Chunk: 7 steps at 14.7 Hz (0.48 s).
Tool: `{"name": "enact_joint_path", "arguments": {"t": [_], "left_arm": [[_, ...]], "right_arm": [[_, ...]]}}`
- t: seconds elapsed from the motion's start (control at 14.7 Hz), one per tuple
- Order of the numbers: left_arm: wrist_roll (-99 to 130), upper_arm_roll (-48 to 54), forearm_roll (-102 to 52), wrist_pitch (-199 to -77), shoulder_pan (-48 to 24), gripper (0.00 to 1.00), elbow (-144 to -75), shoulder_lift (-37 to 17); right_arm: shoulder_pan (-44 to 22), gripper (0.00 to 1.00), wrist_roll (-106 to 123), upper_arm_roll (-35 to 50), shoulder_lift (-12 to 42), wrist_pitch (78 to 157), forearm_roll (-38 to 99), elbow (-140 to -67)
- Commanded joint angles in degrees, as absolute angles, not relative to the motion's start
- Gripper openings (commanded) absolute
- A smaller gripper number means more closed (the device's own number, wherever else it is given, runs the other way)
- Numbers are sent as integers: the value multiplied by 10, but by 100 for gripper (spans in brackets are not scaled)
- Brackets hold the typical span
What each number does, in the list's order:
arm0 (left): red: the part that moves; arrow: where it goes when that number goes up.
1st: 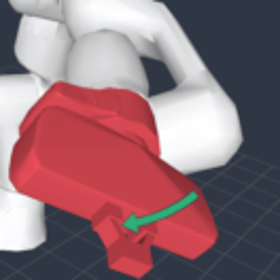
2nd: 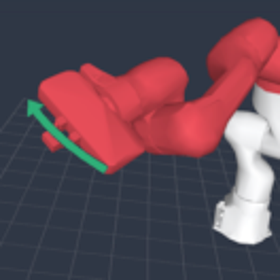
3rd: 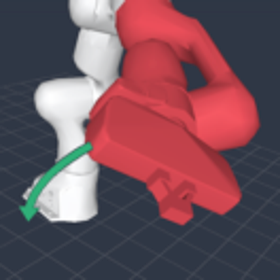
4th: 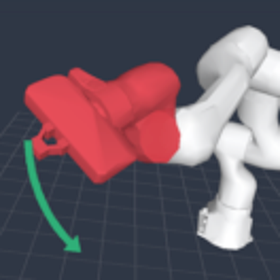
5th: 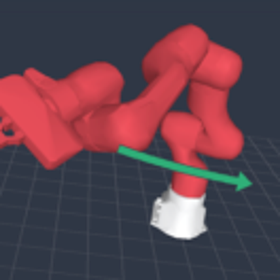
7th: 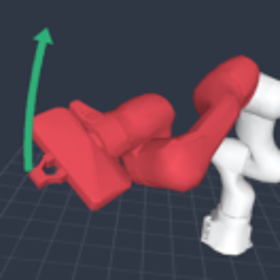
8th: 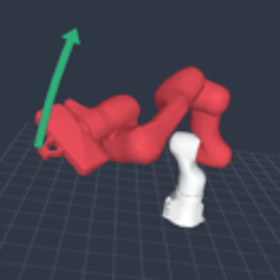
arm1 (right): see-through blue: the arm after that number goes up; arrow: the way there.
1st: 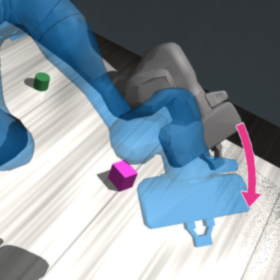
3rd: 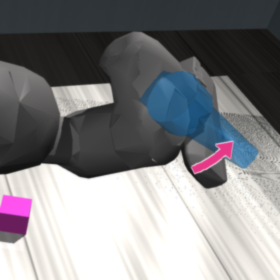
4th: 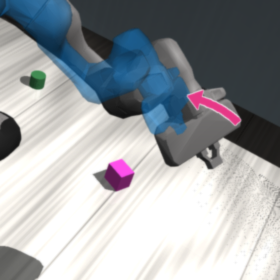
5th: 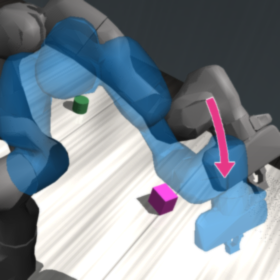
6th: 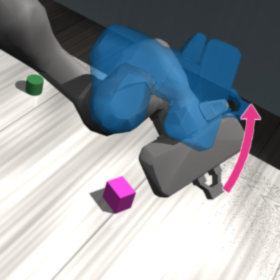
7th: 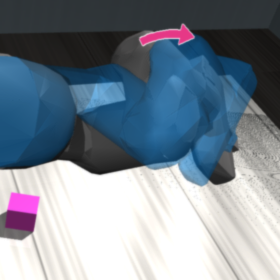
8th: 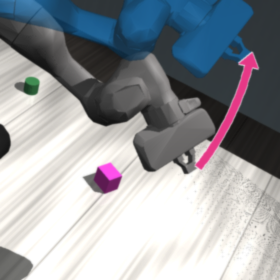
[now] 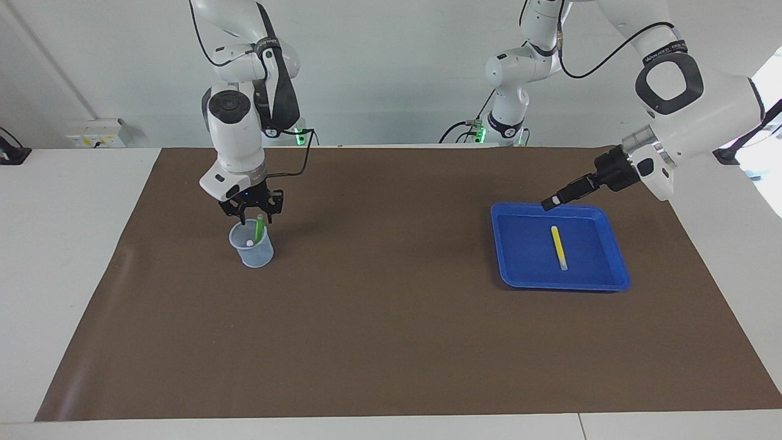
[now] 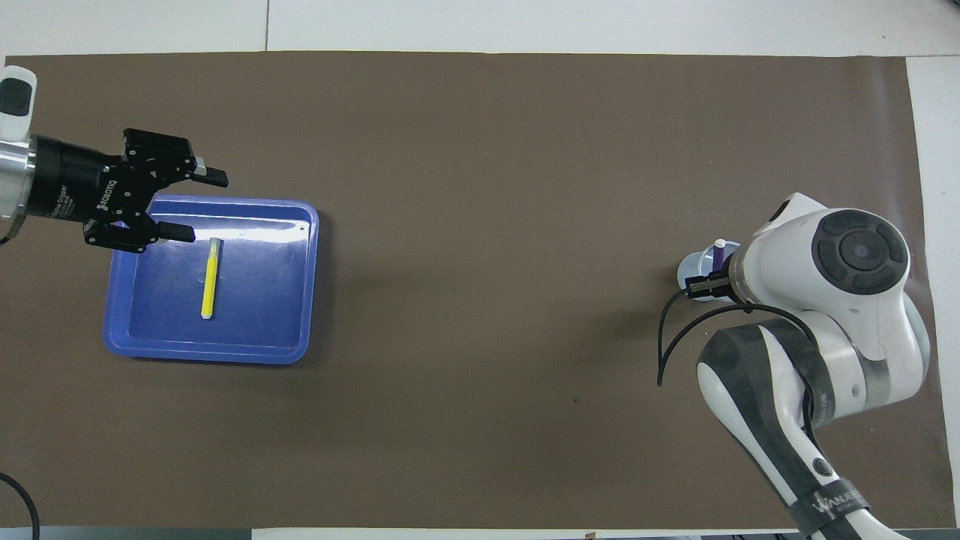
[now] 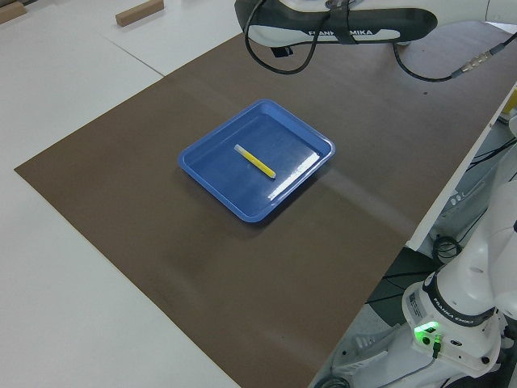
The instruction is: Right arm passes pens to left for tray arrangement
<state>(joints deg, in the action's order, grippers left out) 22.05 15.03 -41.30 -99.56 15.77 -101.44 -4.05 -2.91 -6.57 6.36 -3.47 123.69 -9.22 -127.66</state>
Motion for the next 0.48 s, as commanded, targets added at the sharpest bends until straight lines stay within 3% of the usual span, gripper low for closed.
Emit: {"name": "enact_joint_path", "arguments": {"t": [0.0, 0.41], "left_arm": [[221, 149, -483, -1026, 177, 100, -1090, 15], [221, 149, -530, -1042, 185, 100, -1126, 37]], "right_arm": [[-26, 1, -62, 72, -52, 1244, -107, -1293], [-25, 0, -55, 71, -53, 1226, -107, -1269]]}}
